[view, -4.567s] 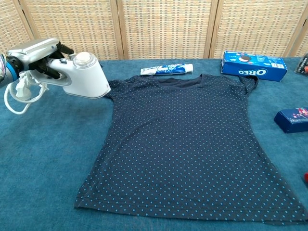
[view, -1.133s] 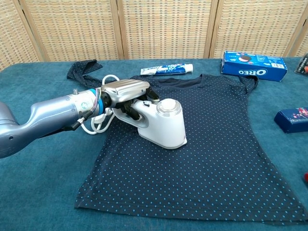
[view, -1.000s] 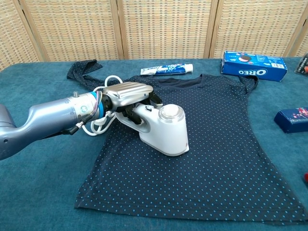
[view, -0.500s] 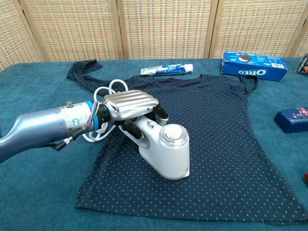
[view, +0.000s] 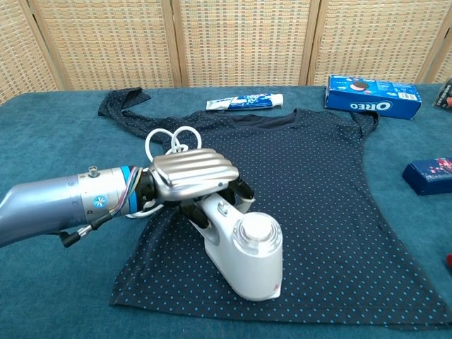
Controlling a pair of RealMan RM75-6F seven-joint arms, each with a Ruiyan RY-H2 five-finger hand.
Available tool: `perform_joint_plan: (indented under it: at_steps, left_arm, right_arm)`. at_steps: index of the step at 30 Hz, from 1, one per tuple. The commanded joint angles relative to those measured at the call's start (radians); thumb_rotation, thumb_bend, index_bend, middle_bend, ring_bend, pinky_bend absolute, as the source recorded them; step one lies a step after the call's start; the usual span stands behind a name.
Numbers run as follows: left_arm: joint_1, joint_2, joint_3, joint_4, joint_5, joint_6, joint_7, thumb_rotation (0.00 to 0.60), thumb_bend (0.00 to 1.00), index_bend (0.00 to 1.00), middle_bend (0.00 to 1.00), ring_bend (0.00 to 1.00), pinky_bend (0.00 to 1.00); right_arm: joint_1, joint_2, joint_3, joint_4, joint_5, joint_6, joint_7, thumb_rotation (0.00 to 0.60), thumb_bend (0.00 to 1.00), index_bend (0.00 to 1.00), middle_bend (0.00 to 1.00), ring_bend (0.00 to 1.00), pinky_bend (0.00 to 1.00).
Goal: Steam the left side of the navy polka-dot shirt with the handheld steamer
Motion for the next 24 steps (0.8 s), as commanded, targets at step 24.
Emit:
perform_joint_plan:
  at_steps: [24]
  left_arm:
    - [0.018,-0.048,-0.026,0.183,-0.025,-0.015,0.006,0.600,0.73,1.00,0.91,0.82,0.94]
  right_arm:
    - [0.000,-0.002,-0.002,-0.002,-0.002,-0.001,-0.008,0.600,0.00,0.03,0.00,0.00,0.00]
